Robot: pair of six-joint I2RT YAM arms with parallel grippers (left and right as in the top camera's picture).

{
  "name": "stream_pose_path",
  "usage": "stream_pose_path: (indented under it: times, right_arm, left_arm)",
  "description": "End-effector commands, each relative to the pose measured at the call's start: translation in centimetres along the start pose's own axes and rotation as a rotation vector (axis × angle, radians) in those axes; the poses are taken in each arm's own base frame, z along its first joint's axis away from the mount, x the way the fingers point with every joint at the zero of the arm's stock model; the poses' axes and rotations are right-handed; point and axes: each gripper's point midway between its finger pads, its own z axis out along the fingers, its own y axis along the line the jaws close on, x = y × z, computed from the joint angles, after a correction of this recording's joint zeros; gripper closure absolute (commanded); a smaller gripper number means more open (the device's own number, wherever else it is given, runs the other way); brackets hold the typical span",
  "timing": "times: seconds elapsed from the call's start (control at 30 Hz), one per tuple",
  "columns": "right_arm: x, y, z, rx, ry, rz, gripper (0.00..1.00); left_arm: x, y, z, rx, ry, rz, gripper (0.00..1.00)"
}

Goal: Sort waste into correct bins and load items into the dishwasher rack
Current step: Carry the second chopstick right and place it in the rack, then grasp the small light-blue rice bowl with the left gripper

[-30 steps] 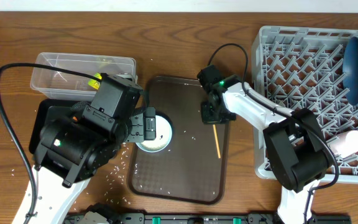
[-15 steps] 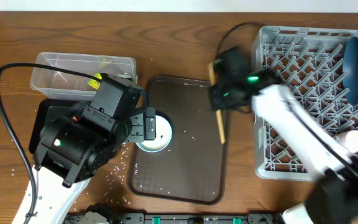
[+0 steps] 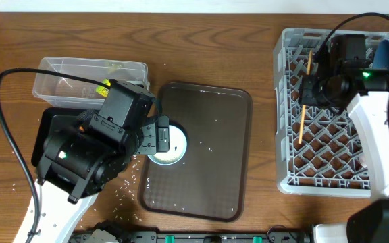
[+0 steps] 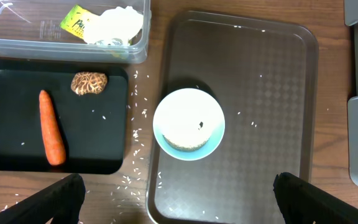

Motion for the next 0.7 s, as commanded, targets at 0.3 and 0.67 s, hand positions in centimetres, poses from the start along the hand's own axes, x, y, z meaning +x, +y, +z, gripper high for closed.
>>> stream_pose_path:
  times: [0.3, 0.67]
  right_arm:
    - [0.5, 1.9, 2.3, -0.106, 0.074, -0.044, 0.47]
    - [0.6, 10.2, -6.2, -0.288, -0.129, -0.191, 0.38]
  left_arm:
    - [0.2, -0.1, 0.2, 0.003, 0.011, -0.006, 0.02]
    - [-1.0, -0.9, 0.2, 0.034, -0.037, -0.016, 0.02]
